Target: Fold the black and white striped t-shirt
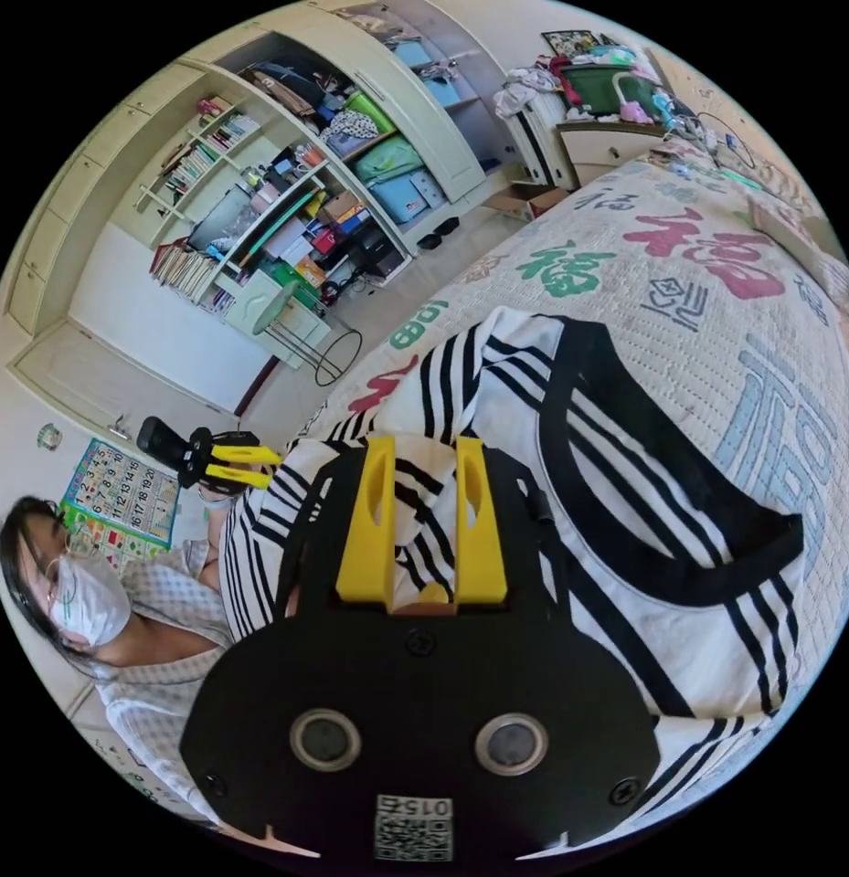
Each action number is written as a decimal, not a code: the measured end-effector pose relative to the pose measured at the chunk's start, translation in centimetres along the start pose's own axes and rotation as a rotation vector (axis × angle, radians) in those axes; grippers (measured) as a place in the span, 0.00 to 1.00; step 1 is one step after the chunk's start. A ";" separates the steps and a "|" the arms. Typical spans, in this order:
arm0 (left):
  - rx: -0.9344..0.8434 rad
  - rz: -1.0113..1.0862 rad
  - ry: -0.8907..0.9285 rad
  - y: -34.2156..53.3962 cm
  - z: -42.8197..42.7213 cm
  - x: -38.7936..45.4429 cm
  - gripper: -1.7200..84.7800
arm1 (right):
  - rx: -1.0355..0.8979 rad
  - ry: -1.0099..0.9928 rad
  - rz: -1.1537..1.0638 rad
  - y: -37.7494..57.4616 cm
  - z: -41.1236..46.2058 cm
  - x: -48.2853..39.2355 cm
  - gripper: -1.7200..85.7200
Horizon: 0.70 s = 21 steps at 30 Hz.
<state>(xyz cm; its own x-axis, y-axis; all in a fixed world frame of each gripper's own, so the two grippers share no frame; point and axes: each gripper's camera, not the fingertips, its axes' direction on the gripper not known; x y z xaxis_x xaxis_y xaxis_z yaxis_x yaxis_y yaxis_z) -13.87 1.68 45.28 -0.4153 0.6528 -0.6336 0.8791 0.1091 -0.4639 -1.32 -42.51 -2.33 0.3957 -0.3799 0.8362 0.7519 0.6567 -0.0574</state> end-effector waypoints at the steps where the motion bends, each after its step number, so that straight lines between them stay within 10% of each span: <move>1: -0.010 0.011 0.016 -0.2 0.2 0.1 0.07 | -0.013 -0.007 0.000 -0.4 0.4 0.1 0.11; 21: -0.150 0.293 0.023 0.7 0.7 6.0 0.07 | -0.279 0.110 -0.220 6.4 -0.8 -5.5 0.12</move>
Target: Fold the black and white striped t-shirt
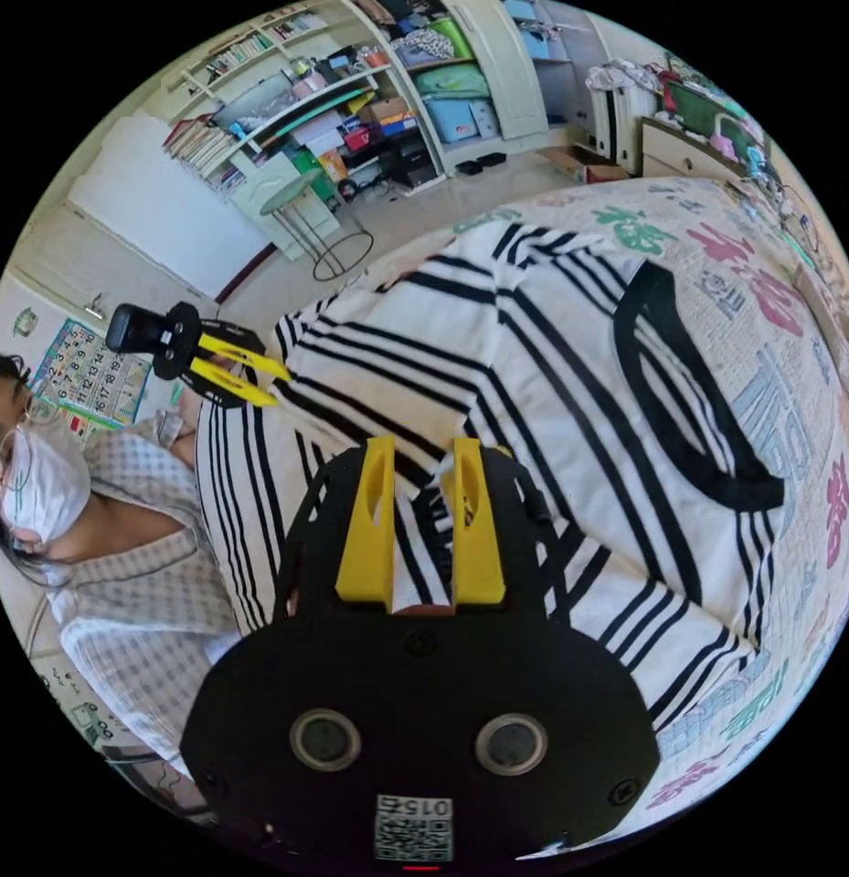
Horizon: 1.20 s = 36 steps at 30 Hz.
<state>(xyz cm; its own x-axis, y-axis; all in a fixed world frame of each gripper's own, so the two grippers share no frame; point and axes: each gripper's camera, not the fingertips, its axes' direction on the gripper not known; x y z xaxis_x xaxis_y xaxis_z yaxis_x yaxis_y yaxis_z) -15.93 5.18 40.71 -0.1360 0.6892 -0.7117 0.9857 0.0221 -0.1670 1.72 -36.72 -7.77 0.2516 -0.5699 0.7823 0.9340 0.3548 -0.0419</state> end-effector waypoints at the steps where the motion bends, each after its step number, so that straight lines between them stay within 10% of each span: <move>1: 0.007 0.018 -0.001 0.0 -0.1 0.3 0.07 | 0.000 -0.006 0.002 0.1 0.1 -0.1 0.11; 14: 0.015 0.047 0.093 0.6 -0.4 -0.4 0.04 | 0.086 -0.131 0.094 6.1 -2.5 2.2 0.05; 23: 0.326 -0.233 -0.054 2.2 -5.6 -5.7 0.06 | 0.380 0.059 0.067 1.2 -8.7 4.9 0.12; 36: 0.041 -0.194 -0.218 0.2 3.2 -4.0 0.07 | 0.444 -0.312 0.193 -3.3 -6.0 13.3 0.04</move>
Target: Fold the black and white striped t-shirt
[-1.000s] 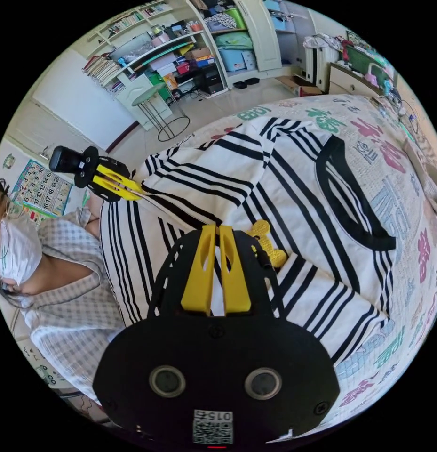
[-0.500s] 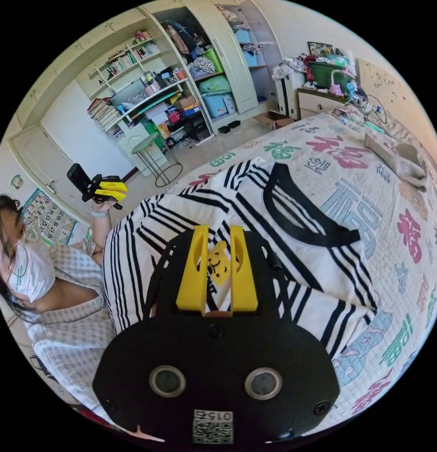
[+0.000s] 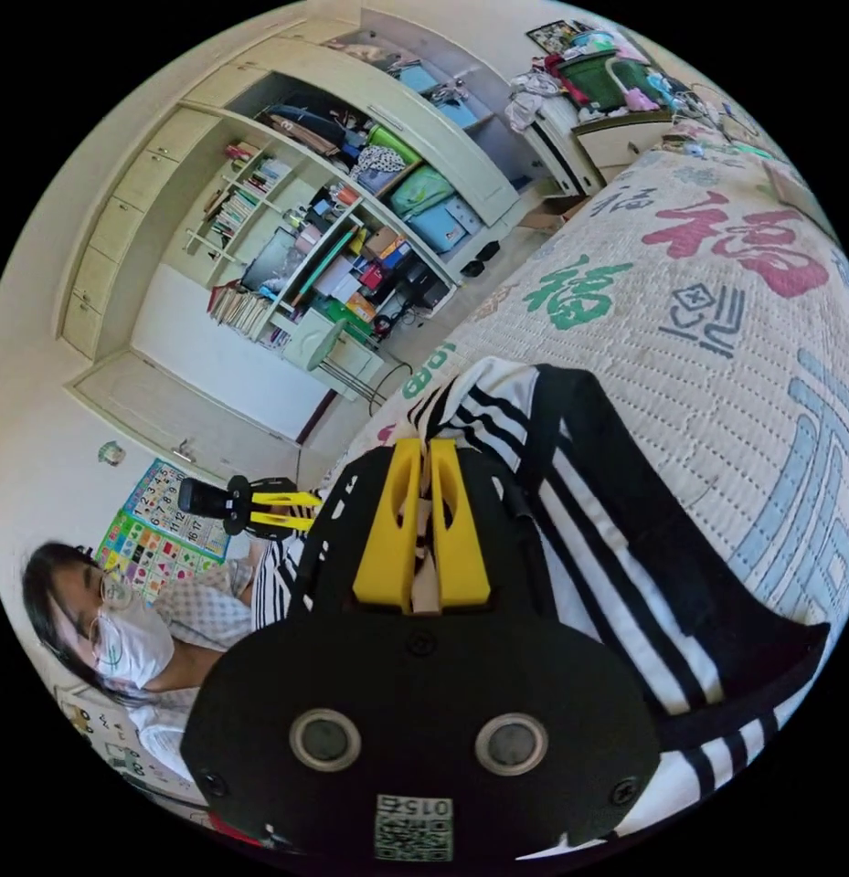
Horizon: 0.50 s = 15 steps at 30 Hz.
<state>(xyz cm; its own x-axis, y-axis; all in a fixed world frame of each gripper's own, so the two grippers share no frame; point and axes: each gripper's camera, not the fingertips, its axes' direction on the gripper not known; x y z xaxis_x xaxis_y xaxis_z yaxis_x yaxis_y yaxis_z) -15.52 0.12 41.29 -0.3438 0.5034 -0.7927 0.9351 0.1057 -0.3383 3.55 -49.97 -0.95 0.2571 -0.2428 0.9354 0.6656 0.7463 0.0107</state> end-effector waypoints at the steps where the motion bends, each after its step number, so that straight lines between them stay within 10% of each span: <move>1: 0.001 -0.017 0.010 0.1 0.0 -0.3 0.07 | 0.005 0.015 -0.001 0.1 -0.3 0.0 0.04; 15: 0.274 0.099 -0.199 1.8 -3.0 3.4 0.03 | -0.278 0.100 -0.208 0.2 1.8 -4.7 0.12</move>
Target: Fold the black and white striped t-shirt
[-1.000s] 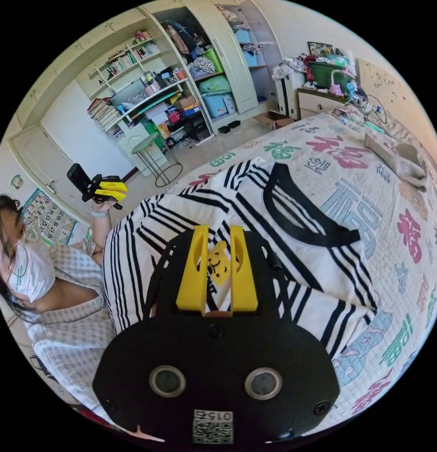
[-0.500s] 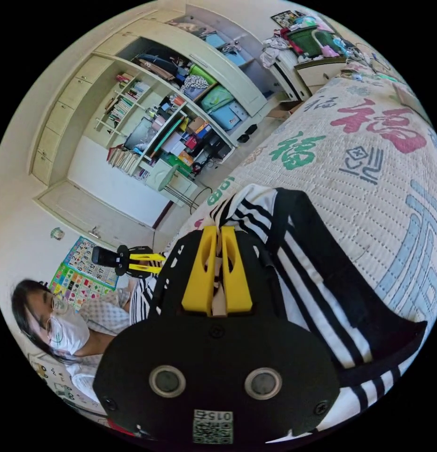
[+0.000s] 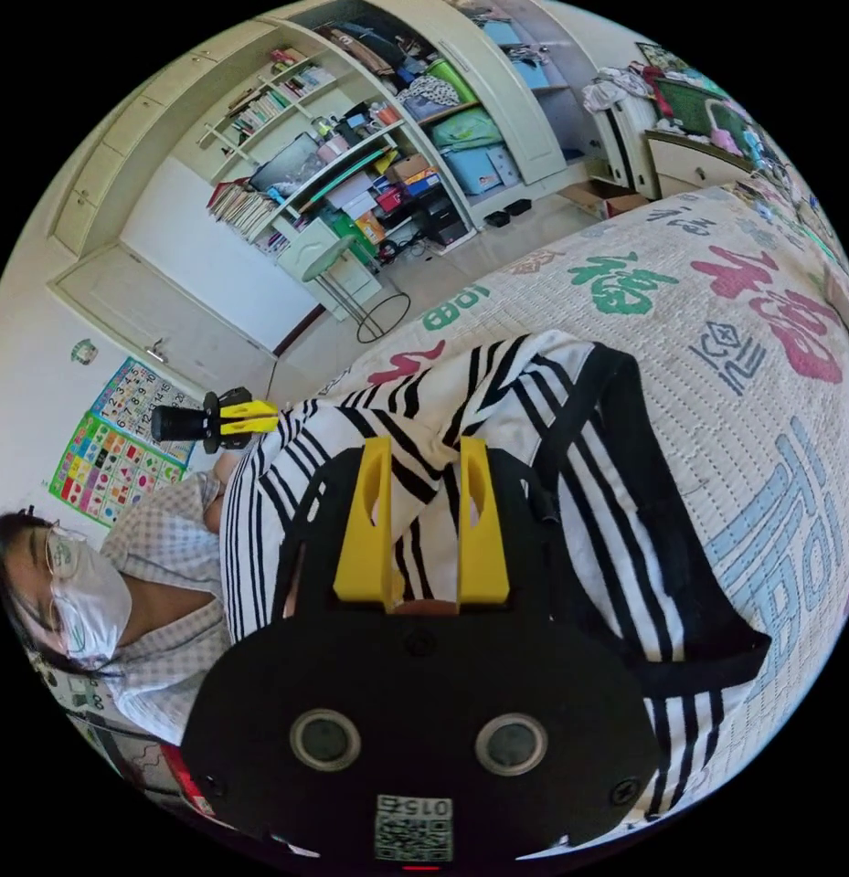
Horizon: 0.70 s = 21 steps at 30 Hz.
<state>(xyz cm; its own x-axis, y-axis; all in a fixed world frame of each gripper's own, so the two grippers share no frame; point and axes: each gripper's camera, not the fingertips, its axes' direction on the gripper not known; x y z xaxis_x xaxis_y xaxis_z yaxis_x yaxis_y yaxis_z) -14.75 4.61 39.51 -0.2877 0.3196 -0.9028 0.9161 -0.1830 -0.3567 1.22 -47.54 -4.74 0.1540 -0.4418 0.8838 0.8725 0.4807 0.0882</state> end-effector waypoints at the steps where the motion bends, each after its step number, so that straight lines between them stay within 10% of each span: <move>1: 0.005 0.030 -0.010 0.0 0.0 0.6 0.03 | -0.013 0.003 0.001 -0.1 0.3 0.0 0.12; 12: -0.305 -0.079 0.296 -2.0 5.2 -3.8 0.02 | -0.077 0.173 0.013 0.1 -0.9 -2.7 0.07; 21: -0.256 -0.122 0.298 -16.0 10.7 -10.5 0.11 | 0.456 0.513 0.348 9.4 -11.3 -2.6 0.12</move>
<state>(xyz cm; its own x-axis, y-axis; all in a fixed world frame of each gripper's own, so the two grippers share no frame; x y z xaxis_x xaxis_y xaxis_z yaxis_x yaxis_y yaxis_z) -29.34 -5.78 52.13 -0.3394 0.5867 -0.7353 0.9310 0.0980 -0.3515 14.31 -50.45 -11.39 0.6772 -0.4506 0.5817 0.4740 0.8718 0.1236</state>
